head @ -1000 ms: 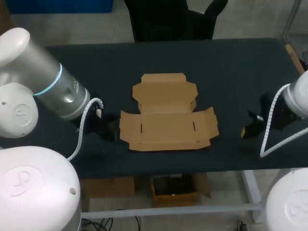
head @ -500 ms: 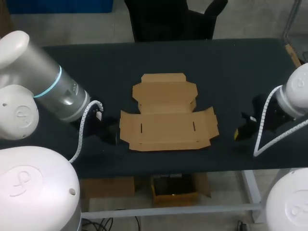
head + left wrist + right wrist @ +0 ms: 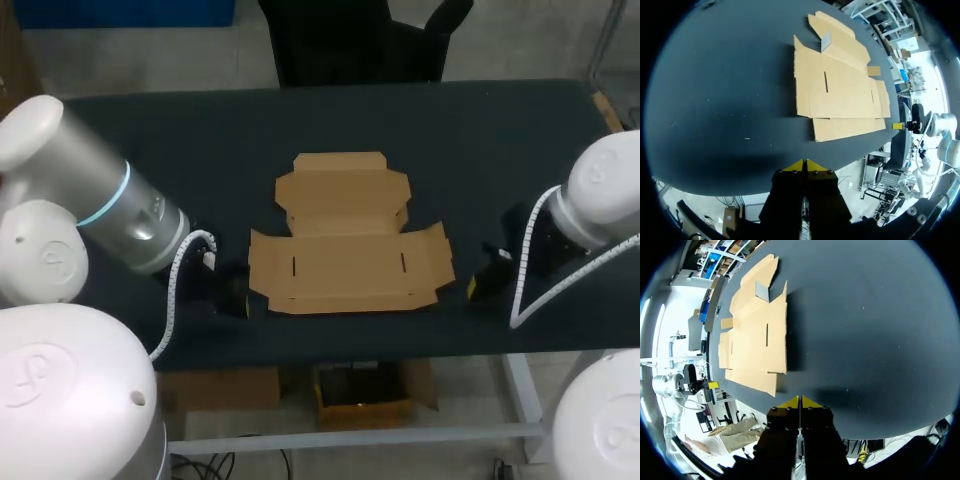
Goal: Assemble the packaging by folding the flat box into shape, placing the metal phone stand inside, and closing the box properly
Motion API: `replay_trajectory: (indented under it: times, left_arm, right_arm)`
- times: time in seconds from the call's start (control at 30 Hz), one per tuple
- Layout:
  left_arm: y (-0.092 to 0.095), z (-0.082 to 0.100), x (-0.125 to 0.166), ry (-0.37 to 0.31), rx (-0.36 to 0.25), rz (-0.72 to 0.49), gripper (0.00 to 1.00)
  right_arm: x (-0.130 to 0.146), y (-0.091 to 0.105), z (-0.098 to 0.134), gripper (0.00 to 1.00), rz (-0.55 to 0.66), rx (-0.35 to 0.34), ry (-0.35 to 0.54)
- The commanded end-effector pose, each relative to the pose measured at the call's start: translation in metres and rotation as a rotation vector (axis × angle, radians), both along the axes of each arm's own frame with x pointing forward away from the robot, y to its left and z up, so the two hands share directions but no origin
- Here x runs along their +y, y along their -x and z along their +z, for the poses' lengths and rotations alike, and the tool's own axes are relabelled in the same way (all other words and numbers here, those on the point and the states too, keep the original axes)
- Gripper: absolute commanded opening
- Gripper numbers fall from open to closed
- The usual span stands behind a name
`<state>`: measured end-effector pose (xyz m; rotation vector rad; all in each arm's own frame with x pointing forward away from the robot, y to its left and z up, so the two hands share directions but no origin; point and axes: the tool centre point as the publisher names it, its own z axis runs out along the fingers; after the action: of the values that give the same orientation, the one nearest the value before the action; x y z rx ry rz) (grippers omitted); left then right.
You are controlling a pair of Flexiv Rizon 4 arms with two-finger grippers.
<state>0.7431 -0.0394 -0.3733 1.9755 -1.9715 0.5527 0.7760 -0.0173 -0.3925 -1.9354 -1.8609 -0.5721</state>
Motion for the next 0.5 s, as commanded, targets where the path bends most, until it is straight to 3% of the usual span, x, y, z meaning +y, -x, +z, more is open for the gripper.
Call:
replay_trajectory:
  times: [0.03, 0.5]
  left_arm:
    - [-0.009, -0.015, -0.003, 0.018, 0.009, -0.003, 0.0]
    - [-0.027, -0.034, -0.007, 0.063, 0.026, 0.006, 0.0]
  right_arm:
    - [0.003, -0.002, -0.008, 0.0, 0.007, 0.003, -0.02]
    - [0.018, -0.002, -0.016, 0.0, 0.023, 0.0, -0.037]
